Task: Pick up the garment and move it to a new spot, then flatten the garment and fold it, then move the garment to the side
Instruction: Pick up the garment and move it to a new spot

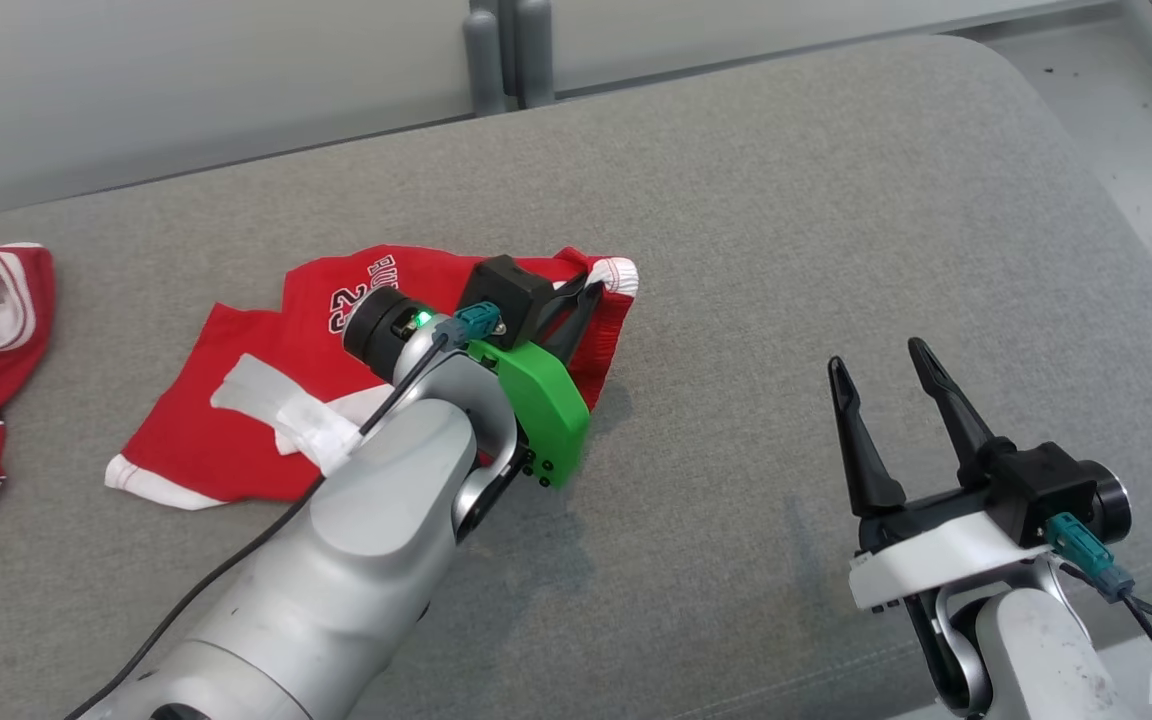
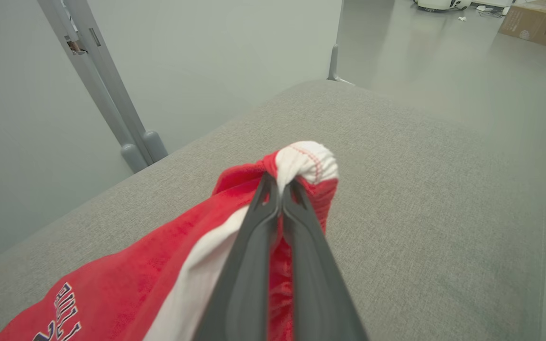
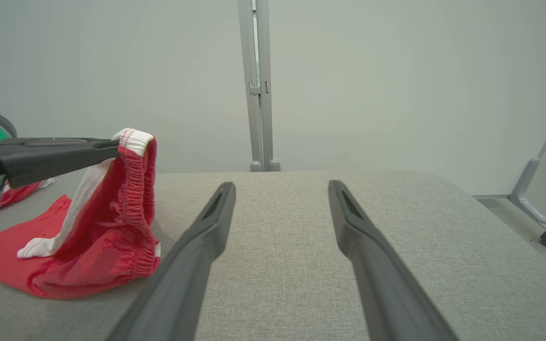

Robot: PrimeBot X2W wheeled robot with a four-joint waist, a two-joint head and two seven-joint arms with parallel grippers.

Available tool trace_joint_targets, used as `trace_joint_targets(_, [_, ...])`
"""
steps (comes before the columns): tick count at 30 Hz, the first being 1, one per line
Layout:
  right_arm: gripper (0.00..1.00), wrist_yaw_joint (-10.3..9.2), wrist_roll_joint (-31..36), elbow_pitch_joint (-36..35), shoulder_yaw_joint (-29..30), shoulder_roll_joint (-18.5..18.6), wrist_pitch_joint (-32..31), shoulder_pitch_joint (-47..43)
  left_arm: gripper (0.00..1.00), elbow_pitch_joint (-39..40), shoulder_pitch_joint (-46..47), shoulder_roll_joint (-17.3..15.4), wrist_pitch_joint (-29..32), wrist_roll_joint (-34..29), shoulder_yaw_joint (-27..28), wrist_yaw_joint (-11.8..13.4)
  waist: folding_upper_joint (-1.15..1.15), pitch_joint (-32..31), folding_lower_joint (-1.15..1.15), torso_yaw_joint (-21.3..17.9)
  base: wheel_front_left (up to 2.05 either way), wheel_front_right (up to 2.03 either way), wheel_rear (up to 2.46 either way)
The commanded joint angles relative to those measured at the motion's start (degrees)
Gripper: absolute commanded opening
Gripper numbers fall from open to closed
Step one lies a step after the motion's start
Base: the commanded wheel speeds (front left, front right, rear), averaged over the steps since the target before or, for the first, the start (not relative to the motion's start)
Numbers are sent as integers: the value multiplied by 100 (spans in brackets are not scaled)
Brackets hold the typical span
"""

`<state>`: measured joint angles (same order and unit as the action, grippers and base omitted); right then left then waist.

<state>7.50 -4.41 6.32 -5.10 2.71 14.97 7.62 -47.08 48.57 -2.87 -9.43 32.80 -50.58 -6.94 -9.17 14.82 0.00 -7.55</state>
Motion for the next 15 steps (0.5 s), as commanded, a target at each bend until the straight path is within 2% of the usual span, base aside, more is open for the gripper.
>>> trace_joint_targets(1, [100,-2,-86,-27,-28,11,11,87,0,81,-80,-13,0,188,-149,95,1,411,0,-399,0,0,0])
trace_joint_targets(7, [100,-2,-204,-61,-171,8,11,258,0,-1,-110,-12,-17,603,-623,342,1,755,0,-657,0,0,0])
trace_joint_targets(14, [100,-2,-303,-29,-241,10,11,391,0,-275,-167,-9,-50,1038,-1043,443,1,910,0,-785,0,0,0])
trace_joint_targets(15, [100,-2,-305,-21,-248,10,11,398,5,-278,-149,-7,-86,1086,-1115,458,1,907,0,-790,0,0,0])
